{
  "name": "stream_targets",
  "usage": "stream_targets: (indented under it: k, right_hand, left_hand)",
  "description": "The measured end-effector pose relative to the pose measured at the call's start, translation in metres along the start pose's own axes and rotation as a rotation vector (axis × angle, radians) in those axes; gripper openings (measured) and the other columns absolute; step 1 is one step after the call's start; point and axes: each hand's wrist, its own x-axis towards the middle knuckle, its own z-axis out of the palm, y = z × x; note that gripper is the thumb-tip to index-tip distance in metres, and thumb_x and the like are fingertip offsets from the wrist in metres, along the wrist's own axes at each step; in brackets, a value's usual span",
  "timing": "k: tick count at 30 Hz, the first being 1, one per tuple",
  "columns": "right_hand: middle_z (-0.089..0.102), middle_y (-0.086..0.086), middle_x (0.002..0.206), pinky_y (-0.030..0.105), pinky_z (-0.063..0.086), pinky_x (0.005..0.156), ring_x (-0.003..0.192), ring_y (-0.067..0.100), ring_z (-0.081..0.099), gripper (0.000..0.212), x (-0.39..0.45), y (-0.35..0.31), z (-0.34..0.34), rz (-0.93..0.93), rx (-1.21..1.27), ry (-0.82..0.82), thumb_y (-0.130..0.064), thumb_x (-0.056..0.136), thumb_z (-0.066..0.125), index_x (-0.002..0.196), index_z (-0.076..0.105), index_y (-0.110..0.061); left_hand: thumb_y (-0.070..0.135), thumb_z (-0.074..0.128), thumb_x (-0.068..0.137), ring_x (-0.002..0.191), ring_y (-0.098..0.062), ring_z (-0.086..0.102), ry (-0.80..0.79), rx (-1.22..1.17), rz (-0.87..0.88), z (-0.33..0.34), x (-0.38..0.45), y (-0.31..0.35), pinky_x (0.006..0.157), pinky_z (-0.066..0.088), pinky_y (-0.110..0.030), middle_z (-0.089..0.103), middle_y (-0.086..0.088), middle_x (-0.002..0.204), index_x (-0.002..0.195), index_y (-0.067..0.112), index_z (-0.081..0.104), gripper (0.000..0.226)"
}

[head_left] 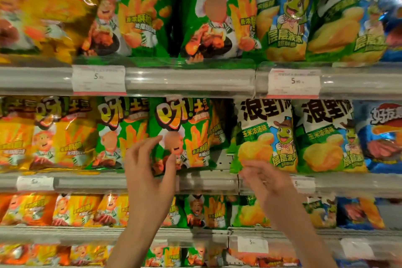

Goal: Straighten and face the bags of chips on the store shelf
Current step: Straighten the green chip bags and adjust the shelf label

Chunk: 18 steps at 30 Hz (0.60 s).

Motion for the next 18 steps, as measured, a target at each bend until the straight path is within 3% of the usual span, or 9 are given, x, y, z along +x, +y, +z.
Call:
stream_targets:
  k: [3,6,8,11,13,16,18]
  right_hand:
    - [0.067,-0.015,0.111,0.02,0.052,0.095,0.102,-0.006,0.062,0.018,0.024,-0.016,0.042,0.026,0.018,0.003,-0.031,0.096,0.062,0.113,0.062,-0.036]
    - [0.047,-0.022,0.142,0.032,0.04,0.112,0.13,-0.002,0.045,0.058,0.044,-0.026,0.078,0.057,-0.049,0.02,-0.058,0.092,0.056,0.145,0.04,-0.04]
    - [0.041,-0.038,0.133,0.024,0.035,0.107,0.127,-0.008,0.039,0.071,0.047,-0.033,0.095,0.062,-0.044,0.001,-0.061,0.093,0.052,0.154,0.025,-0.04]
    - [0.043,-0.049,0.11,0.02,0.039,0.101,0.114,-0.018,0.047,0.065,0.045,-0.035,0.108,0.077,0.037,0.021,-0.057,0.093,0.056,0.15,0.028,-0.044]
    - [0.051,-0.044,0.11,0.018,0.042,0.098,0.109,-0.019,0.051,0.06,0.044,-0.039,0.108,0.078,0.069,0.068,-0.052,0.092,0.061,0.145,0.033,-0.047]
    - [0.054,-0.029,0.123,0.018,0.042,0.098,0.112,-0.011,0.052,0.065,0.048,-0.045,0.097,0.032,0.035,0.134,-0.05,0.091,0.063,0.149,0.035,-0.037]
    - [0.055,-0.024,0.121,0.026,0.047,0.102,0.112,-0.008,0.053,0.062,0.052,-0.043,0.088,0.02,0.017,0.164,-0.045,0.092,0.064,0.147,0.038,-0.032]
  left_hand:
    - [0.037,0.064,0.093,0.143,-0.02,0.03,-0.05,0.07,0.055,0.0,0.016,-0.01,0.111,0.027,-0.035,0.036,-0.008,0.148,0.139,0.025,0.053,0.049]
    - [0.043,0.063,0.095,0.149,-0.021,0.021,-0.126,0.112,0.064,0.0,0.026,-0.013,0.115,0.02,-0.037,0.028,-0.008,0.158,0.147,0.032,0.045,0.056]
    - [0.046,0.06,0.096,0.149,-0.02,0.019,-0.146,0.139,0.074,0.0,0.031,-0.014,0.115,0.015,-0.035,0.026,-0.008,0.161,0.149,0.034,0.042,0.057]
    - [0.047,0.056,0.098,0.148,-0.022,0.022,-0.139,0.132,0.118,0.002,0.033,-0.02,0.116,0.019,-0.037,0.031,-0.009,0.159,0.148,0.033,0.042,0.054]
    - [0.047,0.053,0.098,0.149,-0.019,0.021,-0.143,0.081,0.124,0.003,0.033,-0.021,0.117,0.022,-0.039,0.032,-0.007,0.158,0.147,0.033,0.042,0.052]
    - [0.046,0.055,0.098,0.15,-0.015,0.02,-0.161,-0.013,0.114,0.01,0.037,-0.017,0.117,0.021,-0.036,0.034,-0.002,0.157,0.148,0.035,0.039,0.053]
    - [0.042,0.059,0.098,0.148,-0.012,0.024,-0.178,-0.051,0.107,0.016,0.038,-0.014,0.117,0.024,-0.032,0.037,0.001,0.155,0.149,0.035,0.038,0.056]
